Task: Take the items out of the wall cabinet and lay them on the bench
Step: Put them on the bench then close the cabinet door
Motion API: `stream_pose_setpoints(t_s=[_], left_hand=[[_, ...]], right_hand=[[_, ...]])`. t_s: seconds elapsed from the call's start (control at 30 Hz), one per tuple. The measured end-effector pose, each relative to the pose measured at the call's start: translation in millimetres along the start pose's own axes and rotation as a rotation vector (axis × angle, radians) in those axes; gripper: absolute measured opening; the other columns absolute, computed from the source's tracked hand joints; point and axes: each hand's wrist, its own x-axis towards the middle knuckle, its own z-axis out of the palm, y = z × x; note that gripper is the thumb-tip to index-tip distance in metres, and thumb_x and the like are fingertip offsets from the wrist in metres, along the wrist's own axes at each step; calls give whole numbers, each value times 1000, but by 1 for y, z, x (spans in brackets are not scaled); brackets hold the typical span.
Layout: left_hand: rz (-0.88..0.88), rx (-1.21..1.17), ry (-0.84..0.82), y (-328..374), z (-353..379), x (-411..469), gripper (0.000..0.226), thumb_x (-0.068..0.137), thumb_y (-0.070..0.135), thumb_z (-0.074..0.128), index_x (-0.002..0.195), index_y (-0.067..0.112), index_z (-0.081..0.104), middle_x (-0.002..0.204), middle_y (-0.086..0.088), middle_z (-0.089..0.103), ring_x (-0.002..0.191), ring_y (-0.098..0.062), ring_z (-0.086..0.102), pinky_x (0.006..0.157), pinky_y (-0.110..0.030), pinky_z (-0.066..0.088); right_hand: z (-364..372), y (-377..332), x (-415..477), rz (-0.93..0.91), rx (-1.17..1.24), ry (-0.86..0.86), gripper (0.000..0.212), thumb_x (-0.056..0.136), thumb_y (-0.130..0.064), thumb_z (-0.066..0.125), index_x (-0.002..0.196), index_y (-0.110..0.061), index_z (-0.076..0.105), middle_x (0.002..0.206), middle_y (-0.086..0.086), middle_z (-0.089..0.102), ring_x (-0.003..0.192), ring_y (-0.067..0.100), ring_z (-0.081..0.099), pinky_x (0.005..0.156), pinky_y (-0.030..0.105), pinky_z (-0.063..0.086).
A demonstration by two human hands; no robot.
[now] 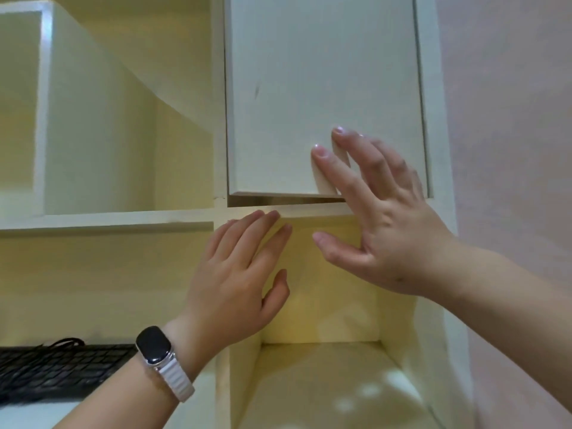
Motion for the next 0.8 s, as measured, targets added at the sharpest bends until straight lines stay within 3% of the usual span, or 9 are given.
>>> stream_pose_setpoints(t_s=[0.17,0.33,0.5,0.6,0.73,0.8], left_hand=[[-1,-20,14,2,0,0,45,78,23,66,120,5,68,132,-18,59,125,-36,53,101,-49,42],[6,-25,12,0,1,-2,45,80,25,65,121,6,67,134,-18,58,125,-35,53,100,-51,42],[-8,-52,31,-1,2,-3,45,79,24,66,120,7,68,135,-16,58,127,-33,52,100,-52,42],[-11,-61,38,-1,2,-3,46,79,25,65,121,7,68,136,-16,58,127,-32,52,100,-51,43],[-7,-80,10,-2,0,-3,48,78,25,66,122,8,67,137,-16,57,128,-32,51,102,-50,42],[-11,-99,-26,-1,-4,-5,50,78,26,65,125,9,65,139,-15,55,130,-31,49,105,-49,39]], right_hand=[[13,1,5,1,-143,-58,79,83,-59,42,152,-30,16,156,0,13,141,26,16,114,52,17],[32,1,13,17,-287,-175,77,80,-60,37,150,-28,27,156,8,30,140,30,27,112,51,16],[36,1,16,26,-320,-178,74,80,-57,39,147,-25,35,153,10,37,136,30,31,110,51,19],[31,-4,18,61,-326,-254,74,80,-57,38,148,-29,30,155,8,33,139,29,27,111,51,17],[17,-13,21,134,-306,-395,75,84,-59,36,152,-36,13,163,1,10,147,24,9,117,47,6],[10,-20,19,152,-286,-403,73,86,-58,36,152,-33,17,163,1,10,148,25,10,117,47,10]])
